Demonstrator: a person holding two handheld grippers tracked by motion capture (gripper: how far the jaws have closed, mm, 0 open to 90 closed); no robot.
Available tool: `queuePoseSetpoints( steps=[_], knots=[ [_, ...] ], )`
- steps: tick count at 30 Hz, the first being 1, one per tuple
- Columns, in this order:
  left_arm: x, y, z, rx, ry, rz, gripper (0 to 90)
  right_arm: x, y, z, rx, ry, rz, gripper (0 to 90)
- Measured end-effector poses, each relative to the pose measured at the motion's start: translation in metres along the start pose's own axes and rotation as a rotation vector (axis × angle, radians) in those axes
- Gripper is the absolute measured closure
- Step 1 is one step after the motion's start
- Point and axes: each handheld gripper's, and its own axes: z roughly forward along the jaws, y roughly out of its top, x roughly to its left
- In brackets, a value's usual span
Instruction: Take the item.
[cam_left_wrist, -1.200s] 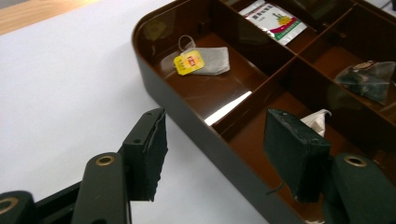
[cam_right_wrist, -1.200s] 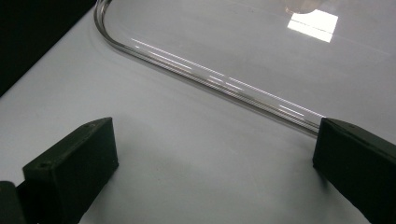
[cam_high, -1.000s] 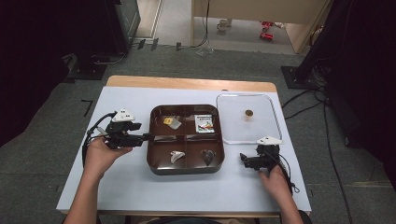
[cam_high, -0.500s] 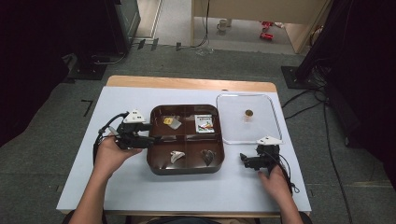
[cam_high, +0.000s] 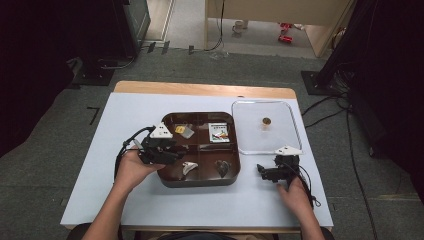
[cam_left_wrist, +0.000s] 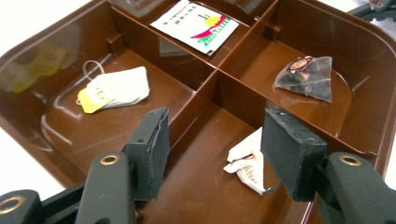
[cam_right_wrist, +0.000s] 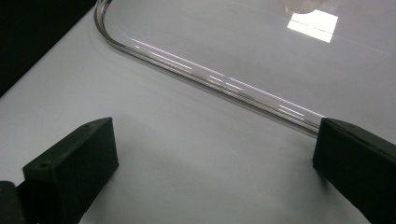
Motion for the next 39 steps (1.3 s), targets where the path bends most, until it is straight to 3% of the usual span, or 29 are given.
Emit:
queuePoseSetpoints(
  steps=[6, 11, 14, 19, 26, 27, 30, 33, 39],
  knots=[
    [-0.004, 0.001, 0.008, 0.022, -0.021, 0.02, 45.4, 0.0, 0.0, 0.0, 0.0, 0.0, 0.0, 0.0],
    [-0.009, 0.003, 0.018, 0.081, -0.05, 0.048, 48.8, 0.0, 0.0, 0.0, 0.0, 0.0, -0.001, 0.0],
    [-0.011, 0.003, 0.023, 0.118, -0.046, 0.045, 49.5, 0.0, 0.0, 0.0, 0.0, 0.0, 0.0, 0.0],
    [-0.018, 0.004, 0.034, 0.2, -0.038, 0.089, 51.0, 0.0, 0.0, 0.0, 0.0, 0.0, -0.001, 0.0],
    [-0.023, 0.005, 0.043, 0.248, -0.055, 0.093, 52.1, 0.0, 0.0, 0.0, 0.0, 0.0, 0.0, 0.0],
    [-0.025, 0.004, 0.046, 0.282, -0.057, 0.101, 52.1, 0.0, 0.0, 0.0, 0.0, 0.0, -0.001, 0.0],
    [-0.026, 0.003, 0.05, 0.313, -0.061, 0.106, 52.2, 0.0, 0.0, 0.0, 0.0, 0.0, -0.001, 0.0],
    [-0.028, 0.002, 0.055, 0.36, -0.047, 0.114, 53.0, 0.0, 0.0, 0.0, 0.0, 0.0, 0.0, 0.0],
    [-0.029, 0.003, 0.059, 0.402, -0.025, 0.124, 56.5, 0.0, 0.0, 0.0, 0.0, 0.0, -0.001, 0.0]
  ],
)
